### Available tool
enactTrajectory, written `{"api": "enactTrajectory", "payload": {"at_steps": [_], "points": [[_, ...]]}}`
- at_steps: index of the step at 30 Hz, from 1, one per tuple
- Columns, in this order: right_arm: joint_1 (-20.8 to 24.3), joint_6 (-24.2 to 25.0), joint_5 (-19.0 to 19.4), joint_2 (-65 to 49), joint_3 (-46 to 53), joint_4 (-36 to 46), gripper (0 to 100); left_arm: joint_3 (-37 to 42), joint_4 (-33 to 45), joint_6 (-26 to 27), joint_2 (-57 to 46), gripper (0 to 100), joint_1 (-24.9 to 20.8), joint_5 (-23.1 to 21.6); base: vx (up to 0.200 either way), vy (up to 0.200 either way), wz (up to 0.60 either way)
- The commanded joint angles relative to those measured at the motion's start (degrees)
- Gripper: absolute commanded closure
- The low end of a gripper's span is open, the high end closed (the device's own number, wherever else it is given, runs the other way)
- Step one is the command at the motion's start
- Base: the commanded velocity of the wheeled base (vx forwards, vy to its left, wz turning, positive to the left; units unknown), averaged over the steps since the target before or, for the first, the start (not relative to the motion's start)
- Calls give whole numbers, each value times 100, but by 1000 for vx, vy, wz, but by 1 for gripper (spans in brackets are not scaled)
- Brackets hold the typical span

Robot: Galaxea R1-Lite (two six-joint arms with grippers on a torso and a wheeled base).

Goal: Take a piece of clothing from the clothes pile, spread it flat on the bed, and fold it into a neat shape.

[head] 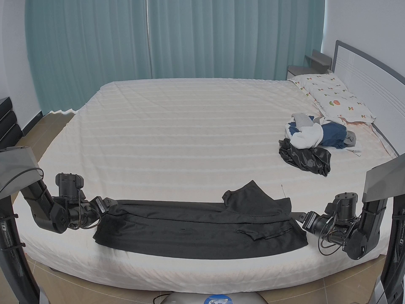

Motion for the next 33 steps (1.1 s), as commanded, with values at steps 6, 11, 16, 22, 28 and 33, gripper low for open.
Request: {"api": "enactTrajectory", "payload": {"at_steps": [6,11,16,22,28,33], "points": [[51,30,-3,314,10,-244,0,-20,-295,59,527,100,-161,58,0,0,0],[60,38,-3,349,1,-244,0,33,-277,542,650,100,-99,242,0,0,0],[60,30,-12,349,36,-288,0,-11,-356,727,773,100,-91,1042,0,0,0],[69,30,-12,358,54,-349,0,-38,-488,700,773,100,-82,1192,0,0,0],[69,38,-3,323,62,-507,0,-47,-593,656,746,100,-56,1297,0,0,0],[69,38,-3,402,71,-595,0,33,-778,656,720,0,-20,910,0,0,0]]}}
